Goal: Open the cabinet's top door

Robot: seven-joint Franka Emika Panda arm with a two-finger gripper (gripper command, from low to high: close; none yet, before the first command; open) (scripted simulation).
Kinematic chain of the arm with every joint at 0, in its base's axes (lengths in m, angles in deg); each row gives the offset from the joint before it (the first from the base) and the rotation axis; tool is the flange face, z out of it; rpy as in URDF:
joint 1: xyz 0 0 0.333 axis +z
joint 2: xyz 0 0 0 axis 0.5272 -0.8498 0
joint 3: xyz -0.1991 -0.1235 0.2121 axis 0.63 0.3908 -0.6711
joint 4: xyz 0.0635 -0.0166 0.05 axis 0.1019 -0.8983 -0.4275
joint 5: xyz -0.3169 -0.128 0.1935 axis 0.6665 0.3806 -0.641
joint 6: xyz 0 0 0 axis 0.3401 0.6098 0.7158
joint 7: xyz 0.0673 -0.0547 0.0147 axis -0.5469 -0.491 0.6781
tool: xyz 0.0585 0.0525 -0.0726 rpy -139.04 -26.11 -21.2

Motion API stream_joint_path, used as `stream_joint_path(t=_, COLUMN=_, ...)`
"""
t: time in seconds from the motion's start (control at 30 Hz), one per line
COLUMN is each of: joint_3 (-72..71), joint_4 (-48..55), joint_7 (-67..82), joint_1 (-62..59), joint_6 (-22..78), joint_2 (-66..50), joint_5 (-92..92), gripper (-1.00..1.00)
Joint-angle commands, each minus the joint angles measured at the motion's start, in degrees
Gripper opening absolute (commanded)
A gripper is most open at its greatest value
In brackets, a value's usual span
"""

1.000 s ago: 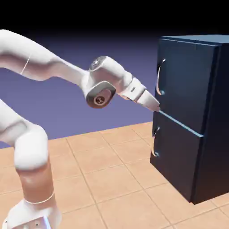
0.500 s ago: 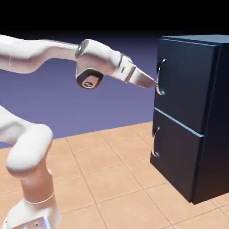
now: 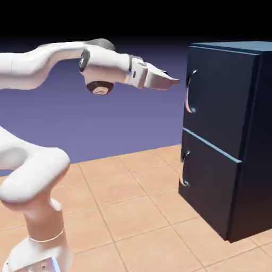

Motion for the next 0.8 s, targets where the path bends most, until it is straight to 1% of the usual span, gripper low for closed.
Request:
stream_joint_path(t=0.0, joint_3=-1.2, joint_4=0.4, joint_7=1.4, joint_1=-1.1, joint_6=0.2, joint_2=0.7, joint_5=-2.5, gripper=0.0)
stream_joint_path(t=0.63, joint_3=-23.4, joint_4=8.3, joint_7=27.0, joint_1=-21.7, joint_6=4.8, joint_2=14.2, joint_5=-49.8, gripper=0.0)
stream_joint_path(t=0.7, joint_3=-24.1, joint_4=8.5, joint_7=27.9, joint_1=-22.4, joint_6=5.0, joint_2=14.6, joint_5=-51.4, gripper=0.0)
stream_joint_path(t=0.77, joint_3=-25.6, joint_4=11.9, joint_7=27.8, joint_1=-26.5, joint_6=5.7, joint_2=14.2, joint_5=-52.2, gripper=0.0)
